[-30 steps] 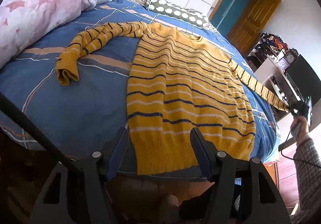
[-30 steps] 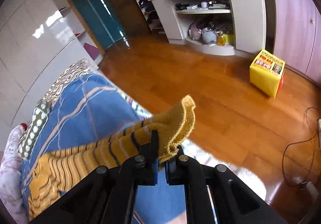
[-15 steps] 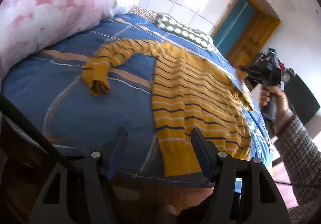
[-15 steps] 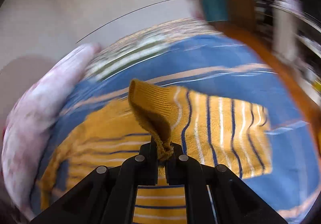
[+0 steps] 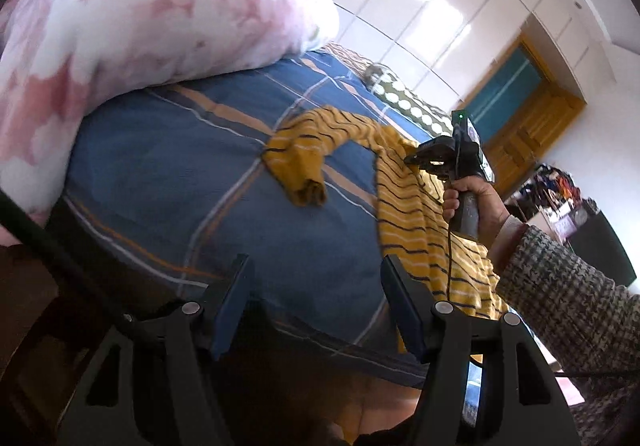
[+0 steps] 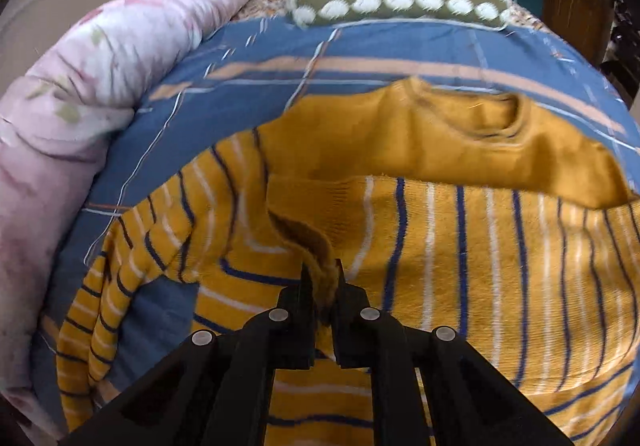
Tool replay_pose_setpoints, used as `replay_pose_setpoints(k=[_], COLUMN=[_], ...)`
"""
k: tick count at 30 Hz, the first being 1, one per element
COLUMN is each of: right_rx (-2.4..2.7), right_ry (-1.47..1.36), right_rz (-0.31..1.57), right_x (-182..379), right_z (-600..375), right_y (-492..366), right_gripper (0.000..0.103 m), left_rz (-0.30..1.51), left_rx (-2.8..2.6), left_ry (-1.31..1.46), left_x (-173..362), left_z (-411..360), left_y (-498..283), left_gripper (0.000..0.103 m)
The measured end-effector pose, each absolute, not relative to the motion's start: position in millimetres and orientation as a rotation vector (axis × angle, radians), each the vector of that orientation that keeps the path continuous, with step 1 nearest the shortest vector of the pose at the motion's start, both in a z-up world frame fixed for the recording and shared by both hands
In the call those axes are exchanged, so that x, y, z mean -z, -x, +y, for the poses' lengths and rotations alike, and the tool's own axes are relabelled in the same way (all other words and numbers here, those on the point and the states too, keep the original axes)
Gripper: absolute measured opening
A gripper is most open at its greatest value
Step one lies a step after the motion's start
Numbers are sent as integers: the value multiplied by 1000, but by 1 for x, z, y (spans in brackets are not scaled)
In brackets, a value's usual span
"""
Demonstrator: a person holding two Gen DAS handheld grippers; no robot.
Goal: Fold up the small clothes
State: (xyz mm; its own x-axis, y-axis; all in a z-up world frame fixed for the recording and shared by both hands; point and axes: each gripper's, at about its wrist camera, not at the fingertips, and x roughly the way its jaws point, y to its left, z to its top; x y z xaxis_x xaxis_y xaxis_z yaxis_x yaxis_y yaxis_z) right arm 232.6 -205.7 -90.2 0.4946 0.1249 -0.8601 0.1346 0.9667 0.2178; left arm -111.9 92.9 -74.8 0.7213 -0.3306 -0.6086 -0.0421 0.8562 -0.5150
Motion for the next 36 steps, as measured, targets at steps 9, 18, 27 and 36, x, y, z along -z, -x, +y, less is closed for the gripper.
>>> replay_pose_setpoints(k=[9, 18, 27, 36], right_rx=[-406, -673, -597, -85], right_ry=[-339, -289, -161, 230], right_rz=[1071, 1191, 1091, 917], right_x=[59, 95, 51, -65], right_z=[-135, -40, -53, -257], right_y=[-194, -120, -108, -79], right_gripper=[32, 53, 9, 12], left_rz=[745, 752, 749, 766], left_rx=[117, 105, 134, 207], left_ry=[563, 570, 501, 437], left_x=[77, 76, 57, 50], left_z=[110, 110, 85, 47], left_y=[115, 115, 122, 114], left_gripper=[65, 65, 65, 66])
